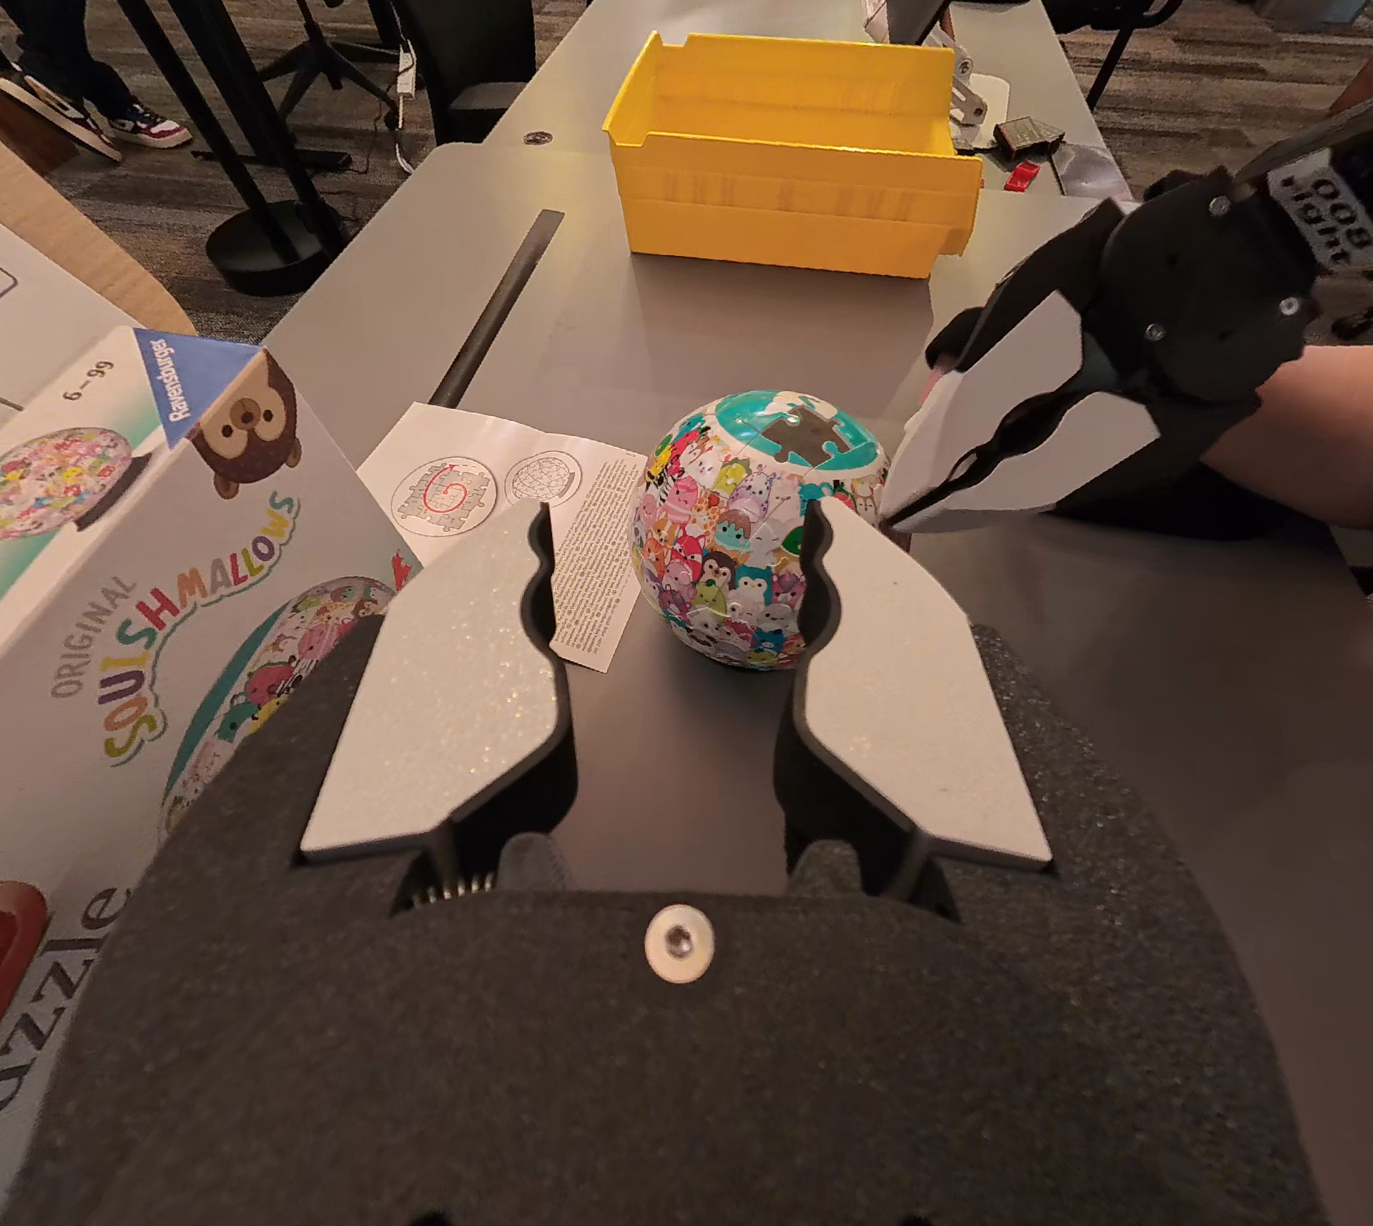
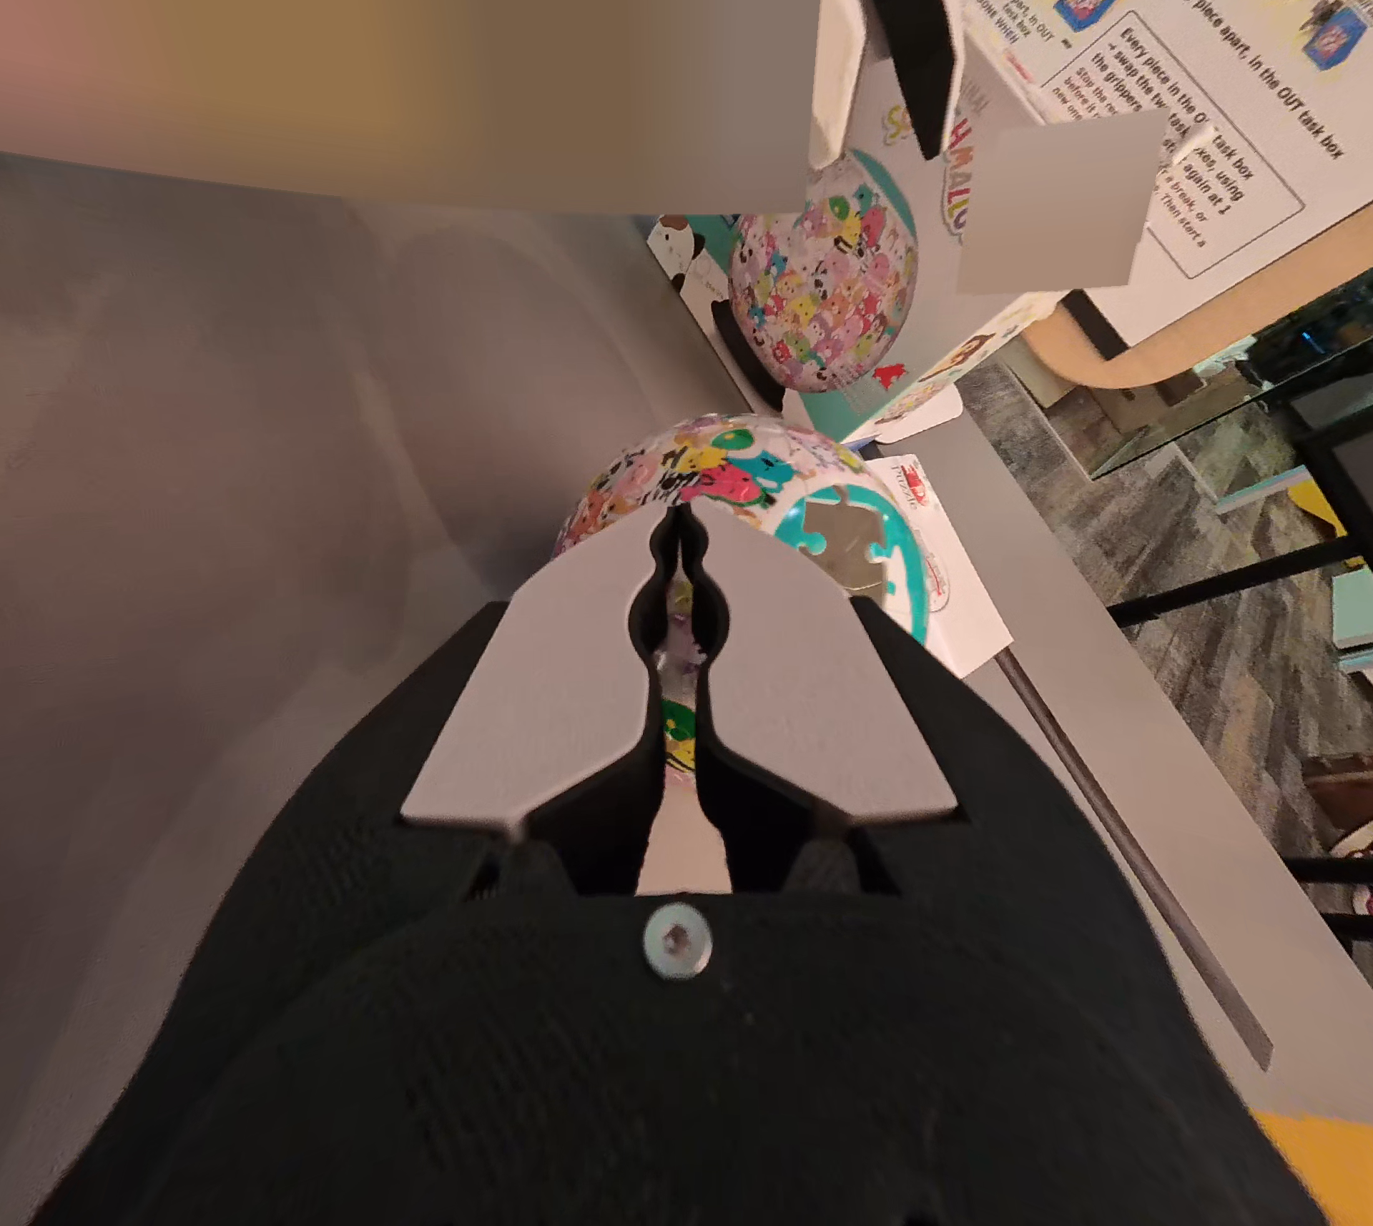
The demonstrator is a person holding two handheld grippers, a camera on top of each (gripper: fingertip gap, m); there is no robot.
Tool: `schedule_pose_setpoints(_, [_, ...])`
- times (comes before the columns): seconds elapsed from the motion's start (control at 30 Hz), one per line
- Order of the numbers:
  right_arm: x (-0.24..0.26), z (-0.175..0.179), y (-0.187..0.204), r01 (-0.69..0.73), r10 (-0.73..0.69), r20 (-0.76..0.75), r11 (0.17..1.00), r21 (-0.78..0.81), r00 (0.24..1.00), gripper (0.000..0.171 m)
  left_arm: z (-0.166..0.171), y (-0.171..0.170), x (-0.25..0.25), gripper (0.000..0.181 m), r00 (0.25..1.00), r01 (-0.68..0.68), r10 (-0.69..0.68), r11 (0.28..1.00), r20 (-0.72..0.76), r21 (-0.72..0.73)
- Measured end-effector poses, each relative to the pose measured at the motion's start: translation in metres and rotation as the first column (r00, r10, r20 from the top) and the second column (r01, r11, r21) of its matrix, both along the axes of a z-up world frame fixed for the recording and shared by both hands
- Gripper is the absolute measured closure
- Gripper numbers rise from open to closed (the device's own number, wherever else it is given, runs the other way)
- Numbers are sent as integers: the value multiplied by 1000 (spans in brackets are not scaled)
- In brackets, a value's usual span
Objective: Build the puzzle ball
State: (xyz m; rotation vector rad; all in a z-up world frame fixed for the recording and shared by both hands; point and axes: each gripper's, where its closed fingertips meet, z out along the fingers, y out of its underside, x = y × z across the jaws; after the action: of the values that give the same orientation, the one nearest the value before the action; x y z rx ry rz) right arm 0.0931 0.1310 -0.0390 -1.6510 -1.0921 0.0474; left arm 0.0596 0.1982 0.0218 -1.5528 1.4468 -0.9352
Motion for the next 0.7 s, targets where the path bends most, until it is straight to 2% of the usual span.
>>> schedule_pose_setpoints(0.13, [-7,12,4,-3,4,-25,999,38,1000,170,-1,2,-1,118,1000,-7,7,1000,-2,-2])
schedule_pose_setpoints(0.23, [-9,-1,13,17,-16,33,1000,-19,999,169,-2,2,-1,117,1000,-8,8,1000,-8,3])
schedule_pose_setpoints(0.43, [-6,0,15,31,-30,30,999,-16,999,170,-1,2,-1,118,1000,-8,8,1000,-7,5])
schedule_pose_setpoints(0.53, [6,31,16,72,-67,-50,993,95,997,170,0,2,-1,118,1000,-6,6,1000,-5,6])
schedule_pose_setpoints(0.63, [21,42,23,124,-114,-154,991,55,981,170,1,2,-2,118,1000,-7,7,1000,-1,5])
schedule_pose_setpoints(0.7, [20,37,24,100,-96,-179,995,13,979,170,0,2,-2,118,1000,-6,6,1000,-3,4])
